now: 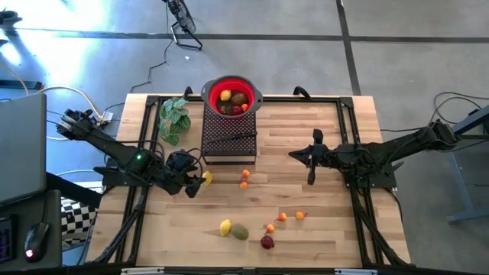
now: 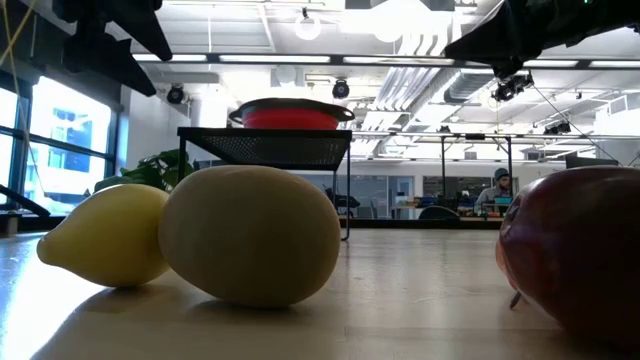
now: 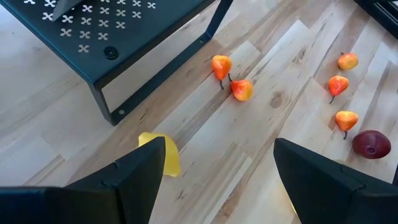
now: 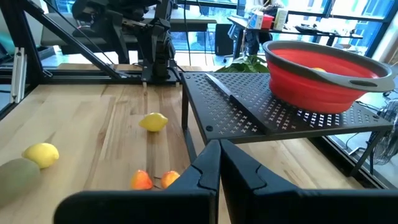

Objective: Pick & Place Fruit
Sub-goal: Put the top lemon into the red strainer bowl

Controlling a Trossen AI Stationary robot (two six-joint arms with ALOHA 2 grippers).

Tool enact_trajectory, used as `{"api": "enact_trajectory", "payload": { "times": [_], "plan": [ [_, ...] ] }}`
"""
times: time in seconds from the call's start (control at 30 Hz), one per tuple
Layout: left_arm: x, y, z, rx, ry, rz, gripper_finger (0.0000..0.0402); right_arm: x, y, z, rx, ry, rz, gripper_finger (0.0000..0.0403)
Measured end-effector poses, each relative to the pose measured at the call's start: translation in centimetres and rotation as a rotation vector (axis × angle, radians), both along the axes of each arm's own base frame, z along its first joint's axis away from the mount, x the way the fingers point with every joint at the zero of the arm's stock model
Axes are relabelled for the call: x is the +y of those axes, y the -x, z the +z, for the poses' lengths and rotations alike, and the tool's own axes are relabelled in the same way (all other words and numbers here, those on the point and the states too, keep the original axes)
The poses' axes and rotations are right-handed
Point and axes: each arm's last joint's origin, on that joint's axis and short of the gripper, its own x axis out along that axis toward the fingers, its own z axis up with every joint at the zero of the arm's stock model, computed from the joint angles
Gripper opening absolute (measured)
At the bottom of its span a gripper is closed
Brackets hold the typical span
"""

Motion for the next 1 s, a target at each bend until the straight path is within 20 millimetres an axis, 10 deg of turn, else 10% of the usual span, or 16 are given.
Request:
{"api": "enact_trajectory", "payload": {
  "times": [1.0],
  "plan": [
    [0.0,-0.4,-0.3,-0.048,0.047,0.15,0.0294,-0.1,1.6,0.9,-0.012,0.058,0.1,0.0003]
  ]
}}
